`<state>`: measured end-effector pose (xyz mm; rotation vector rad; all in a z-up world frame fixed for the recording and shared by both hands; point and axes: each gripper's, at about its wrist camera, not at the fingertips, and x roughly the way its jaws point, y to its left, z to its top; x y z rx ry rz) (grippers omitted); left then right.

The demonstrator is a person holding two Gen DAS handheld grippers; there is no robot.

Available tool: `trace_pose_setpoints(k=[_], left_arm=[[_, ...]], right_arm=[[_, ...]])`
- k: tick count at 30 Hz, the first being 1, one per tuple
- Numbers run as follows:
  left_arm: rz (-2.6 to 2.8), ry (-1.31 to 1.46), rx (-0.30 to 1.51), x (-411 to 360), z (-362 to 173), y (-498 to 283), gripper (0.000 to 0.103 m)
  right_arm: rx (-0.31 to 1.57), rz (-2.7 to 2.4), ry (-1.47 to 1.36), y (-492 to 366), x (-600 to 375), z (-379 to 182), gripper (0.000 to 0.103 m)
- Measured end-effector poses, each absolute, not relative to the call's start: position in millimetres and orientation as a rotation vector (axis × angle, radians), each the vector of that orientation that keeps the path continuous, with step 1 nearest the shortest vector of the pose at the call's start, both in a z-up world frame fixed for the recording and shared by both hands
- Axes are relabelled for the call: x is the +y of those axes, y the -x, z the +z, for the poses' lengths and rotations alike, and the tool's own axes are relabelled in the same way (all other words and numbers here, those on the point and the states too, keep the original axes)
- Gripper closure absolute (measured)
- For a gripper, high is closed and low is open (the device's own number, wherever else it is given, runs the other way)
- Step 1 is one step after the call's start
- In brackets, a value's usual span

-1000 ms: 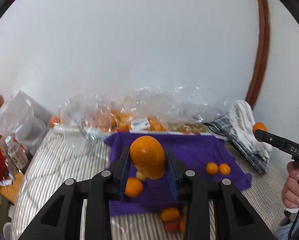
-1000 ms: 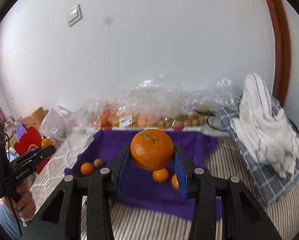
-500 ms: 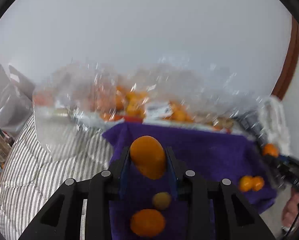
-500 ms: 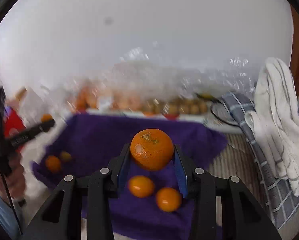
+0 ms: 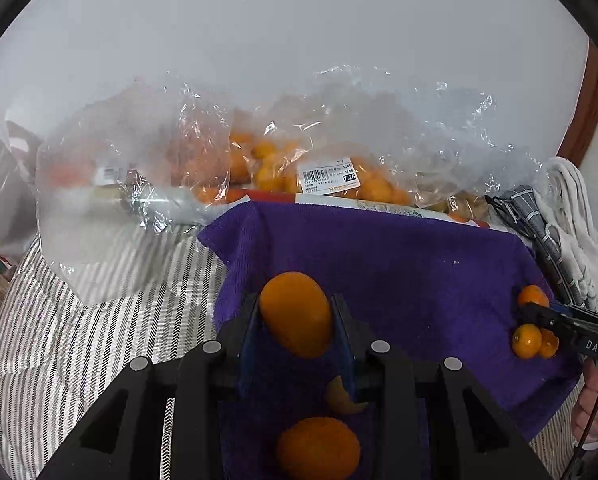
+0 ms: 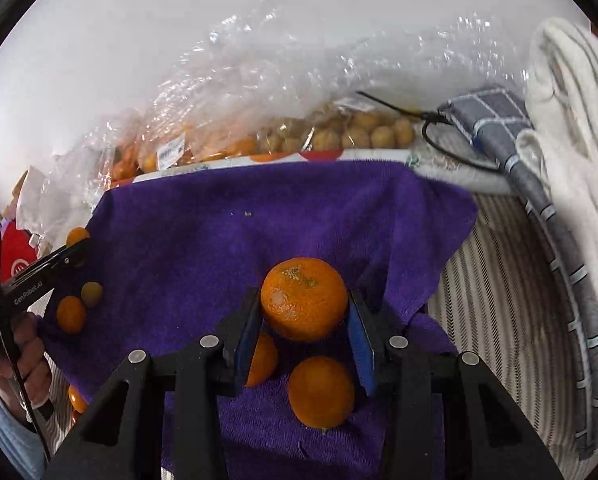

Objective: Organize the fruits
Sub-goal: 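Open the right gripper over the towel while the left releases its orange too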

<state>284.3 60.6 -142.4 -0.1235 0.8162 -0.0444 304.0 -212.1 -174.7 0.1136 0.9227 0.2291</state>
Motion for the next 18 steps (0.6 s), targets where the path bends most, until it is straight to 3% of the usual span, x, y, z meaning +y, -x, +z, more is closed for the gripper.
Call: trace_pose_setpoints(k=[16, 18], left_arm=[[-0.083, 0.146, 0.751, 52, -144, -274, 0.071], [-0.077, 0.166, 0.722, 56, -140, -268, 0.066]], right_arm=[[0.771, 0.203, -0.117, -279, -219, -146, 0.056], [0.731, 0.197, -0.089, -271, -214, -138, 0.056]])
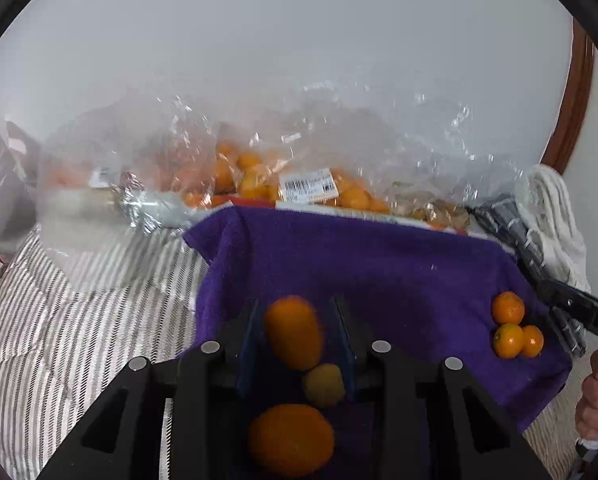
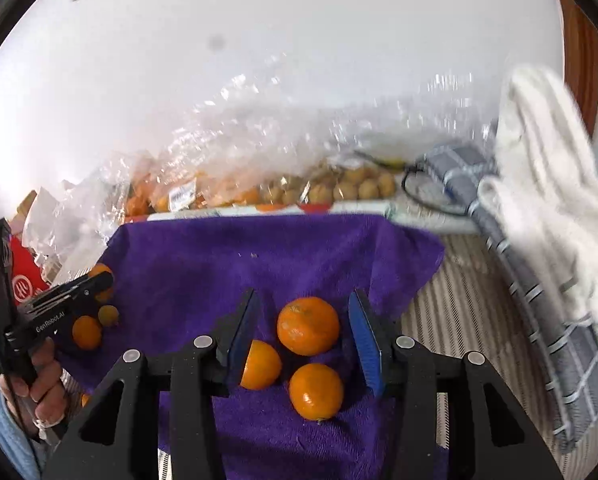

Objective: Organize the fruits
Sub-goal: 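Open the right gripper over the towel while the left releases its orange too, then withdraw both open grippers from the towel toward the fruit pile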

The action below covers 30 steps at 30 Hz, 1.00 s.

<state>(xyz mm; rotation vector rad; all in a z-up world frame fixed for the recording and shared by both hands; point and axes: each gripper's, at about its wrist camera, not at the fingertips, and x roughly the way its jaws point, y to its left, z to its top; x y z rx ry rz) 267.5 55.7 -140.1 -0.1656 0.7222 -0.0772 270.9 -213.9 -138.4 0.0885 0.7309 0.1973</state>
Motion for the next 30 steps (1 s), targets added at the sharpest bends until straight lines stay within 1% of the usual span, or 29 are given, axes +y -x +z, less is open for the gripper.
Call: trace_pose_setpoints(k=[1, 5, 12, 15, 20, 23, 30], left_arm=[[-0.071, 0.178, 0.710, 58, -139, -264, 0.063], [-0.040, 0.190, 0.674, 64, -133, -254, 0.063], [-0.028, 0.188, 0.657, 68, -126, -212, 0.063], [-0.053, 0.175, 0.659, 72, -126, -182, 0.063], [-0.066, 0.252, 0.728, 91, -135, -142, 0.061], [-0.051, 0.219, 0.764, 90, -139, -131, 0.060], [-0.040, 0.178, 0.739, 87, -135, -124, 0.054]], right_arm=[[0.710, 0.203, -0.082, -266, -211, -135, 0.056], [0.657, 0.245, -0.102, -249, -203, -126, 0.056], [0.632, 0.199, -0.107, -230, -180, -103, 0.056], [0.664, 0.210, -0.104, -213, -172, -98, 0.056], [0.784, 0.285, -0.101, -183, -151, -119, 0.054], [0.806, 0.296, -0.037, -165, -134, -134, 0.046], [0.845, 0.432, 0.013, -141, -95, -158, 0.046]])
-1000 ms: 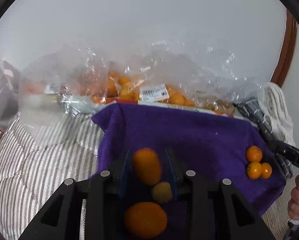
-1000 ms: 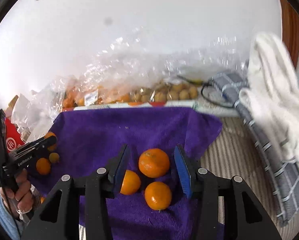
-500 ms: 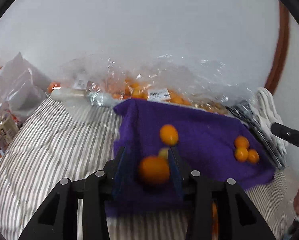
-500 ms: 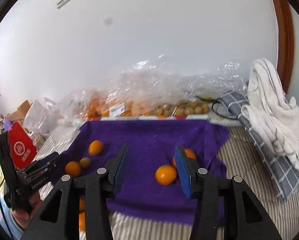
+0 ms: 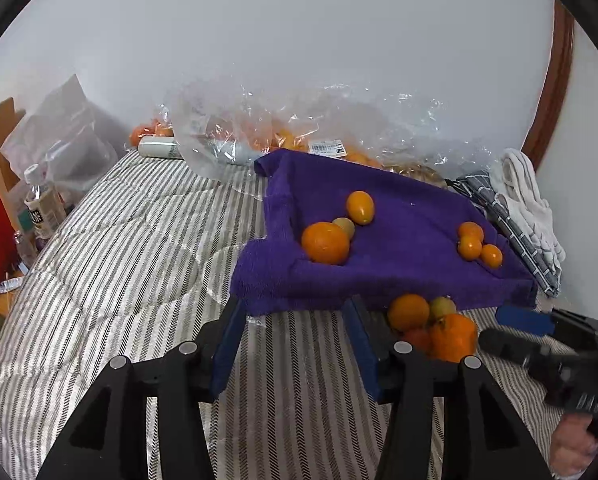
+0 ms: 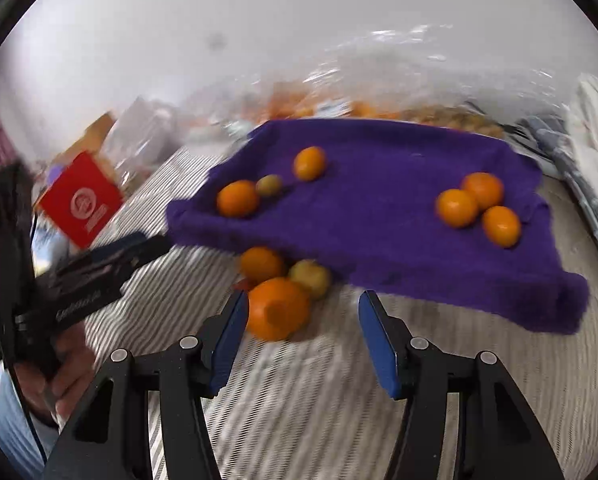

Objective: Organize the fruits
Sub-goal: 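Withdraw both open grippers from the towel toward the fruit pile, then grasp a large orange with the right gripper while the left grasps a small red fruit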

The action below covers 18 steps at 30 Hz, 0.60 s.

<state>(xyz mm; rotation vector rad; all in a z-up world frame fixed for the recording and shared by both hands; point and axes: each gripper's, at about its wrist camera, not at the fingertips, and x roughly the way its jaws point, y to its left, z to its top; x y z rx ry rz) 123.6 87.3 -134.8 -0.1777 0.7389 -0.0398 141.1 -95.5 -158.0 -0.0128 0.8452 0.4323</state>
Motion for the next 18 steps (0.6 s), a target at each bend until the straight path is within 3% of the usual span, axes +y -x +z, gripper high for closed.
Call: trace_pose_setpoints(k=[11, 16, 18], left_arm=[[-0.079, 0.250, 0.821, 93, -143, -130, 0.054], [-0.091, 0.283, 0.832, 97, -146, -131, 0.053], [-0.085, 0.274, 0.838, 96, -149, -132, 0.053]], right_arm=[[0.879, 0.459, 0.101, -147, -68, -183, 0.049], [0.869, 0.461, 0.116, -148, -62, -189, 0.062], [0.867, 0.478, 0.106, -146, -65, -188, 0.061]])
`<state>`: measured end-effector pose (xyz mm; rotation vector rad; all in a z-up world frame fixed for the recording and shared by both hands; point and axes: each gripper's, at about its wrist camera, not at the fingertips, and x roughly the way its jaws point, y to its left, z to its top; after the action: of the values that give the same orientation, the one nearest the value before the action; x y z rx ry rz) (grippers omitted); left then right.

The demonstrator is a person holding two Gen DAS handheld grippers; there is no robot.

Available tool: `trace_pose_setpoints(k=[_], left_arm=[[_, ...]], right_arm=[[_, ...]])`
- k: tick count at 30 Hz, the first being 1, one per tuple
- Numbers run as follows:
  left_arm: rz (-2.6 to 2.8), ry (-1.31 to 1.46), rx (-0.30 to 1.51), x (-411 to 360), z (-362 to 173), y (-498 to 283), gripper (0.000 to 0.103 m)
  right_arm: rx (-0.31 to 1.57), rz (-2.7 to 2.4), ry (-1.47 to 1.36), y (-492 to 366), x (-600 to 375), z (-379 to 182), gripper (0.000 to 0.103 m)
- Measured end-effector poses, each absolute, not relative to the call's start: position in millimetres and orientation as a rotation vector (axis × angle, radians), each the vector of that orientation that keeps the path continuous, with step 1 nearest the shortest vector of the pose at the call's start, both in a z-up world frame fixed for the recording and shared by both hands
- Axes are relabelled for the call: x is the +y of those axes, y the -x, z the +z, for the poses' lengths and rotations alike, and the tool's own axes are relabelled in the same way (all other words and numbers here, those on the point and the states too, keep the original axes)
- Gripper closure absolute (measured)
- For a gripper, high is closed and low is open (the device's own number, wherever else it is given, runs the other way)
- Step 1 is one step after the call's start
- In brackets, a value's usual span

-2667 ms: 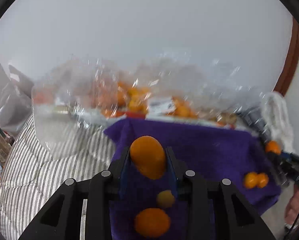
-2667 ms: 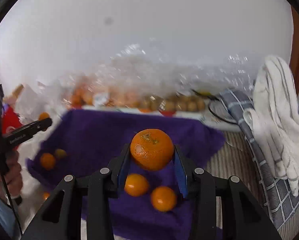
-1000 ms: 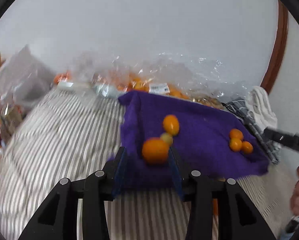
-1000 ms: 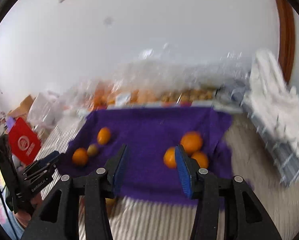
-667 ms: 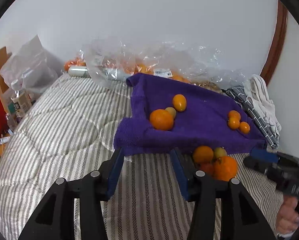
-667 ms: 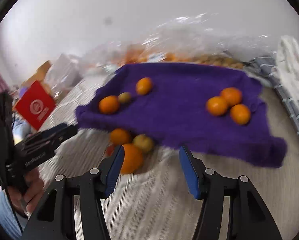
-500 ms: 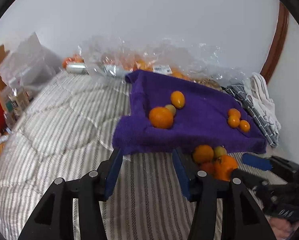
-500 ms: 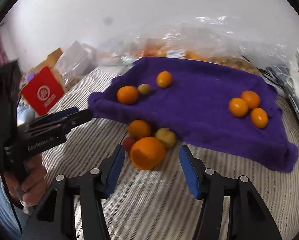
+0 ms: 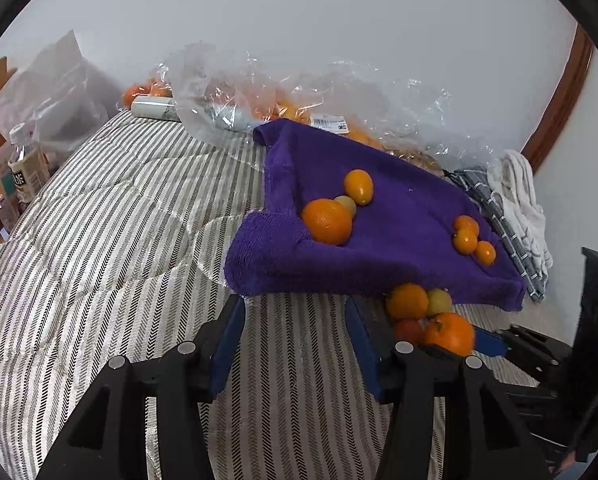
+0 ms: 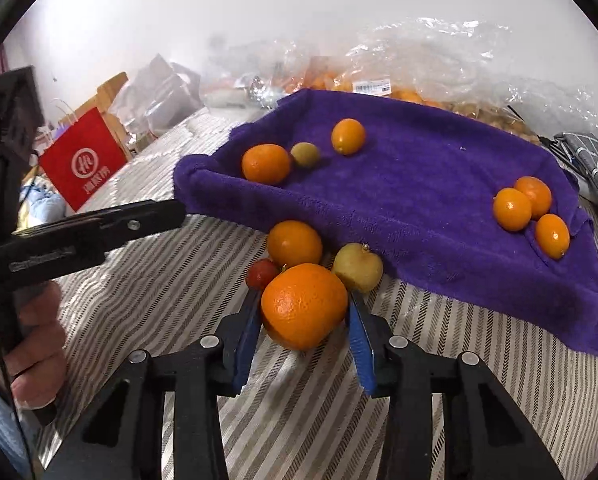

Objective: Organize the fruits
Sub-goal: 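Grasp a large orange with the right gripper while the left grasps a small red fruit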

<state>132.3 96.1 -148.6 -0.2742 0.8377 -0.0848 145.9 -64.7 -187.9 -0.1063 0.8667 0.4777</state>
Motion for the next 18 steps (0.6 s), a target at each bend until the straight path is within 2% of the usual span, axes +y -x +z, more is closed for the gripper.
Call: trace_pose_setpoints(k=[10, 18], left_arm=[[-0.099, 0.141, 0.831, 72, -148, -131, 0.053], [-0.190, 0.102, 0.864, 61, -151, -132, 0.054]], right_arm=[[0.748, 0.348, 0.141, -136, -127, -155, 0.061], [0.802, 0.324, 0.048, -151, -166, -179, 0.061]])
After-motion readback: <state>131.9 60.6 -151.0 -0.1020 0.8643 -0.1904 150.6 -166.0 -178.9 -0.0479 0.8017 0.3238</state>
